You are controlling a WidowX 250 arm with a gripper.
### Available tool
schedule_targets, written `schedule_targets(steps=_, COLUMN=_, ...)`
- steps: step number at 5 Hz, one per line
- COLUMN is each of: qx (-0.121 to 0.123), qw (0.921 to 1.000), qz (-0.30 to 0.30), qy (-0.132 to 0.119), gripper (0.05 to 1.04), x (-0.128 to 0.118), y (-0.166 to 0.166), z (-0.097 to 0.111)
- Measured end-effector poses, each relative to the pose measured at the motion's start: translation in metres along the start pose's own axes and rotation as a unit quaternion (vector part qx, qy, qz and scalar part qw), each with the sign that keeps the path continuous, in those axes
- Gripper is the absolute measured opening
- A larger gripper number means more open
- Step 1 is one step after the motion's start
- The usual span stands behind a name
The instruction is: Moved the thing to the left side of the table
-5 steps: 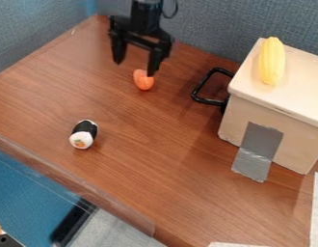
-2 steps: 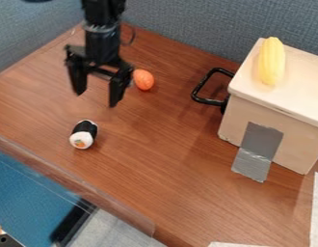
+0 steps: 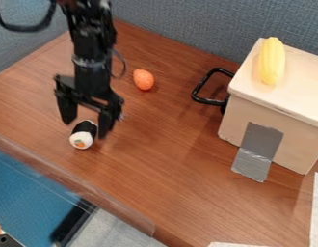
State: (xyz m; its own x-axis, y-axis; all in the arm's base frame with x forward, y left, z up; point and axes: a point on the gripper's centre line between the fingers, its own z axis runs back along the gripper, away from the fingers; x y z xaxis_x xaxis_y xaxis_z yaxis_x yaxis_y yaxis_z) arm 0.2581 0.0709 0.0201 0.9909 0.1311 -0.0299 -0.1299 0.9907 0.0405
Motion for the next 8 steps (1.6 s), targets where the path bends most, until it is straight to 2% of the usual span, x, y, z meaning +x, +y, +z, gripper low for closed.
schedule_targets(steps=1, qx=0.016, qw=0.9999, qz=-0.005, qy=-0.005, gripper=1.001, x=-0.002, y=0.0, z=-0.006)
schedule_targets(steps=2, qx=0.034, qw=0.9993, qz=-0.006, qy=0.011, gripper=0.945, x=-0.004, y=0.005, z=-0.022)
schedule_targets(steps=3, qx=0.045, qw=0.9989, qz=-0.005, qy=0.011, gripper=0.661, x=-0.002, y=0.009, z=-0.022)
schedule_targets(steps=4, qx=0.042, qw=0.9989, qz=-0.002, qy=0.021, gripper=0.477, x=0.001, y=0.015, z=-0.016)
schedule_targets(steps=5, qx=0.026, qw=0.9993, qz=0.025, qy=0.009, gripper=0.449, x=0.016, y=0.039, z=0.01)
schedule_targets(steps=6, qx=0.012, qw=0.9978, qz=0.062, qy=-0.021, gripper=0.449, x=0.044, y=0.071, z=0.037)
schedule_targets(steps=7, qx=0.013, qw=0.9964, qz=0.08, qy=-0.025, gripper=0.449, x=0.061, y=0.096, z=0.038)
schedule_targets(steps=8, qx=0.03, qw=0.9944, qz=0.095, qy=-0.036, gripper=0.449, x=0.071, y=0.121, z=0.033)
